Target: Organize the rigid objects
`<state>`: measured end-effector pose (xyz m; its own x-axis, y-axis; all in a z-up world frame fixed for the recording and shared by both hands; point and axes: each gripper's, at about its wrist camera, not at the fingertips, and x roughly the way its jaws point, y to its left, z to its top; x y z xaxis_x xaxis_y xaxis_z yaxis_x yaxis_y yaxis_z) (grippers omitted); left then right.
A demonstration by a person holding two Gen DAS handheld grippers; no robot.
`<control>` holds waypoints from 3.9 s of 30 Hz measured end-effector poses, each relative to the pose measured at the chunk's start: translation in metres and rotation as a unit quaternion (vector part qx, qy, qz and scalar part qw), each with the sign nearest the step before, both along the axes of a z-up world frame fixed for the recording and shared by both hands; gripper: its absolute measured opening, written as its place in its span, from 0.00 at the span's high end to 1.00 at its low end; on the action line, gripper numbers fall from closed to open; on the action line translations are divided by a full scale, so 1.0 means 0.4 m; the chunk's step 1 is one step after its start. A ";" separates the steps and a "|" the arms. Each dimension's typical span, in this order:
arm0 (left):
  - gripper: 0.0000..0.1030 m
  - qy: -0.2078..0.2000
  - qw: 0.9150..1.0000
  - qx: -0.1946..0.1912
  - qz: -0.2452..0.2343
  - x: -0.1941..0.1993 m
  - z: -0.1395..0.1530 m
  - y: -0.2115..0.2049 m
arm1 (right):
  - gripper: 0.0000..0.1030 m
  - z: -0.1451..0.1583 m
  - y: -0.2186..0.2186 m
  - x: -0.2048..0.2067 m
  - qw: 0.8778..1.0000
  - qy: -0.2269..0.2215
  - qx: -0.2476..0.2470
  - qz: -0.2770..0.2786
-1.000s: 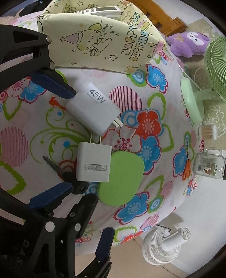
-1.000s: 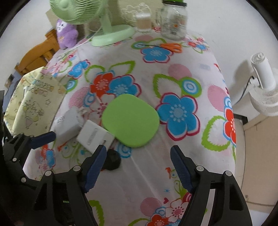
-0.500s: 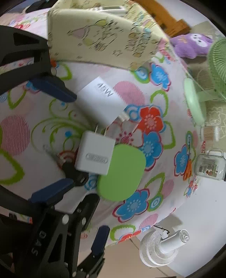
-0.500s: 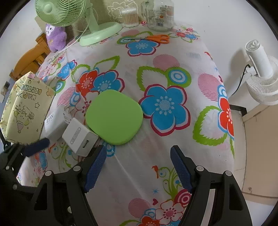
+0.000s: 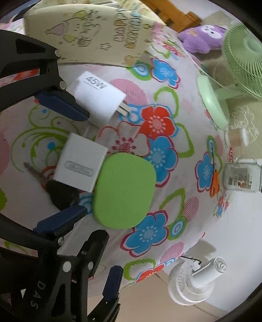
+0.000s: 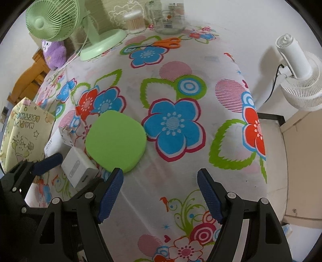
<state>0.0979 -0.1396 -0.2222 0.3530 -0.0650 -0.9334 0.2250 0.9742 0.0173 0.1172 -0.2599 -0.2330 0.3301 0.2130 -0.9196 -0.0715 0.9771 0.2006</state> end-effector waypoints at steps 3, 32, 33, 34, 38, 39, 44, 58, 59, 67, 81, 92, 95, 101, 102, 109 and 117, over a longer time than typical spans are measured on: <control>0.17 -0.002 1.000 0.002 -0.013 0.009 -0.004 -0.005 | 0.23 -0.005 -0.006 0.001 1.000 0.003 0.003 -0.009; 0.34 0.004 1.000 0.012 -0.028 -0.121 0.015 0.115 | 0.24 -0.006 0.165 -0.064 0.999 0.008 -0.021 0.035; 0.34 0.004 1.000 0.013 -0.027 -0.124 0.014 0.120 | 0.24 -0.008 0.174 -0.066 0.999 0.008 -0.024 0.037; 0.34 0.004 1.000 0.015 -0.025 -0.126 0.013 0.126 | 0.26 -0.009 0.179 -0.067 0.999 0.008 -0.027 0.038; 0.34 0.009 1.000 0.010 -0.013 -0.128 0.009 0.150 | 0.34 -0.015 0.211 -0.077 0.997 0.000 -0.057 0.045; 0.34 0.010 1.000 0.011 -0.011 -0.128 0.007 0.154 | 0.42 -0.013 0.215 -0.080 0.997 -0.004 -0.063 0.044; 0.34 0.009 1.000 0.007 -0.010 -0.127 0.007 0.161 | 0.64 -0.014 0.239 -0.092 0.995 -0.013 -0.080 0.052; 0.34 0.010 1.000 0.004 -0.023 -0.126 0.035 0.148 | 0.66 0.027 0.238 -0.109 0.997 -0.012 -0.072 0.034; 0.34 0.008 1.000 0.004 -0.025 -0.126 0.041 0.145 | 0.66 0.033 0.237 -0.111 0.997 -0.013 -0.072 0.034; 0.34 -0.017 0.999 0.010 -0.032 -0.128 0.116 0.129 | 0.66 0.109 0.217 -0.118 0.996 -0.039 -0.068 0.030; 0.34 -0.036 0.999 0.008 -0.030 -0.140 0.232 0.124 | 0.66 0.247 0.209 -0.141 0.995 -0.064 -0.070 0.029; 0.34 -0.054 0.998 0.004 -0.033 -0.156 0.326 0.144 | 0.66 0.343 0.229 -0.164 0.993 -0.090 -0.067 0.026; 0.34 -0.061 0.998 0.002 -0.033 -0.156 0.346 0.154 | 0.66 0.366 0.235 -0.167 0.993 -0.096 -0.066 0.023; 0.34 -0.073 0.997 -0.003 -0.037 -0.158 0.382 0.173 | 0.66 0.408 0.256 -0.169 0.991 -0.109 -0.068 0.020; 0.34 -0.074 0.997 -0.005 -0.037 -0.158 0.386 0.178 | 0.66 0.413 0.260 -0.169 0.991 -0.111 -0.069 0.020; 0.34 -0.079 0.996 -0.012 -0.037 -0.150 0.407 0.215 | 0.66 0.439 0.294 -0.165 0.990 -0.118 -0.074 0.017; 0.34 -0.082 0.996 -0.010 -0.039 -0.134 0.413 0.270 | 0.66 0.447 0.353 -0.149 0.989 -0.121 -0.077 0.017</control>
<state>0.0443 -0.0316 -0.0571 0.4943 -0.1159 -0.8615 0.2960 0.9543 0.0414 0.0575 -0.1189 -0.0541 0.5403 0.0904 -0.8366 -0.1316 0.9911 0.0220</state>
